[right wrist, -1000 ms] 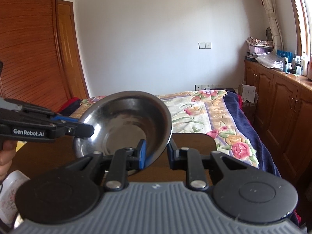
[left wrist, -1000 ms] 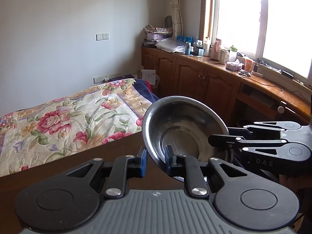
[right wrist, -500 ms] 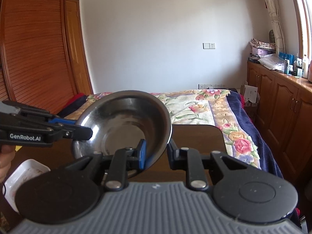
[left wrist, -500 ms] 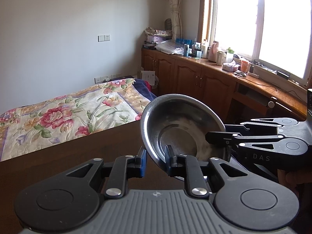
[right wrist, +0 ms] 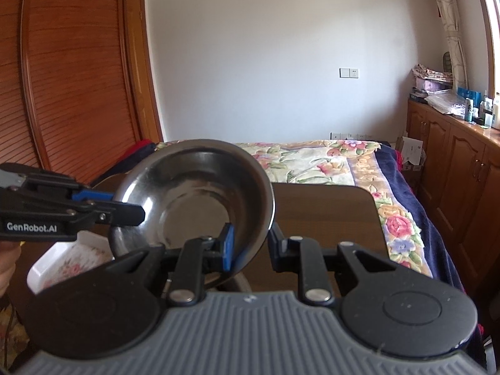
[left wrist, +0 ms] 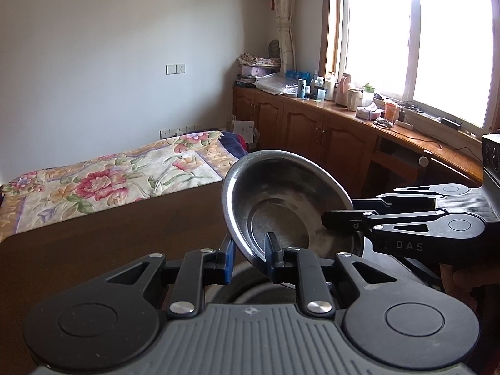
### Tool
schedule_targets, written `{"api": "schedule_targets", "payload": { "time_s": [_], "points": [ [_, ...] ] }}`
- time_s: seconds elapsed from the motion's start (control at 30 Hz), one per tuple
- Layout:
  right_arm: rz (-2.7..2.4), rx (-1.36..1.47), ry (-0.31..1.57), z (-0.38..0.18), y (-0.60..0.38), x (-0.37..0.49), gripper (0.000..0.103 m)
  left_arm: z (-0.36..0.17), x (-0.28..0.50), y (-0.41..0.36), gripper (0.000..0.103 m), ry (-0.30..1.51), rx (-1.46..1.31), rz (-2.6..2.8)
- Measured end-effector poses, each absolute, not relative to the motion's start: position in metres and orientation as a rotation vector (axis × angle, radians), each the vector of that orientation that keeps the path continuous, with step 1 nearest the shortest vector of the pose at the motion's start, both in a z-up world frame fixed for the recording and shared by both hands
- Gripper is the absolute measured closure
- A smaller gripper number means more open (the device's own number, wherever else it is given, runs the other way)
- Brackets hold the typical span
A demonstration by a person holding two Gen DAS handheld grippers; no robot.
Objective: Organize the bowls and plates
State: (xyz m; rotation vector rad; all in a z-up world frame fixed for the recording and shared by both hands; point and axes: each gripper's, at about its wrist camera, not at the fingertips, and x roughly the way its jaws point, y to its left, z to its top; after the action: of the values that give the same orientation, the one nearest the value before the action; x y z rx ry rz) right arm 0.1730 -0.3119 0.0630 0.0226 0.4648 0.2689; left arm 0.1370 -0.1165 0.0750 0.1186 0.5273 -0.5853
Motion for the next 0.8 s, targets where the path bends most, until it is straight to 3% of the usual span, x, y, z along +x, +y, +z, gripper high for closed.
{"api": "schedule_targets", "payload": {
  "time_s": [0.8],
  "points": [
    [0.298,0.029,0.490,0.027,-0.291,0.137,0.078,0.018,0.101,-0.101,0.080,0.622,0.071,-0.520]
  ]
}}
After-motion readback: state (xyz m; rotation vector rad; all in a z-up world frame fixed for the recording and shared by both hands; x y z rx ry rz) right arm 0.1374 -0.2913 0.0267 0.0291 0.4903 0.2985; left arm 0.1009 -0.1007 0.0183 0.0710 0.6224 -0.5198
